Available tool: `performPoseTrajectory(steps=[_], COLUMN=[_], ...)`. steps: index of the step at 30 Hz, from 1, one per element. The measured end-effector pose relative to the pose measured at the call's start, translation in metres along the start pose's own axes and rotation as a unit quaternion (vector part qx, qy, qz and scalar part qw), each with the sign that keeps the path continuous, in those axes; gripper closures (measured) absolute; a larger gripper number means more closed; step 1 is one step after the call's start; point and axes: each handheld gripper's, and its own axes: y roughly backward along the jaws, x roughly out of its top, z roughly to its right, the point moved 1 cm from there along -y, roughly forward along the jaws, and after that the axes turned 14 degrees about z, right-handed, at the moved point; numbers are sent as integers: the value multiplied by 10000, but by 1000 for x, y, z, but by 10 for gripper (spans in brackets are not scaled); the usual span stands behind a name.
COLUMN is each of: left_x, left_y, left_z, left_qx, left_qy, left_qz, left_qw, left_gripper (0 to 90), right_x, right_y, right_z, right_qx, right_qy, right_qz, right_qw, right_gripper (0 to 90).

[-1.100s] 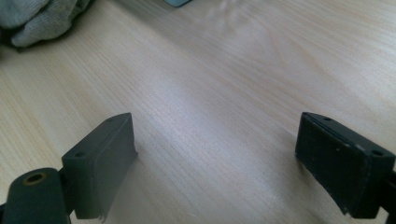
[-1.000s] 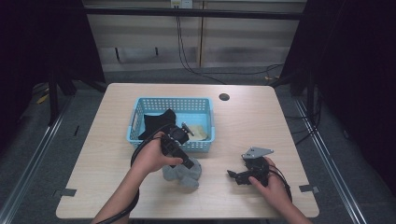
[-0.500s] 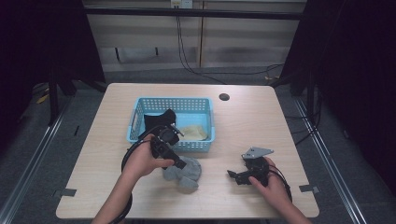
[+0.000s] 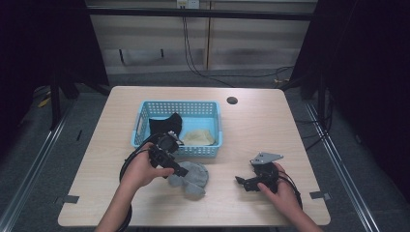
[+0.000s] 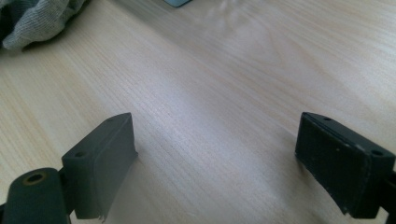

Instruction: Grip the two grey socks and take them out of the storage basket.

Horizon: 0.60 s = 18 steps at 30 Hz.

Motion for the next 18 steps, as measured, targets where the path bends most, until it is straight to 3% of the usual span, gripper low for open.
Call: performPoseTrajectory(steps=[6, 10, 18], left_x=[-7, -15, -36], left_y=[8, 12, 15], left_z=[-5, -12, -34], left_qx=[55, 93, 177], left_qy=[-38, -1, 64], left_qz=[205, 189, 375], left_qw=[9998, 9998, 9991], left_gripper=[235, 235, 236], right_x=[0, 0, 0], right_y=[0, 0, 0], right_z=[0, 0, 0], right_qx=[0, 0, -1], right_qy=[0, 0, 0], right_qz=[1, 1, 2], right_qw=[10000, 10000, 10000], right_gripper=[115, 115, 115])
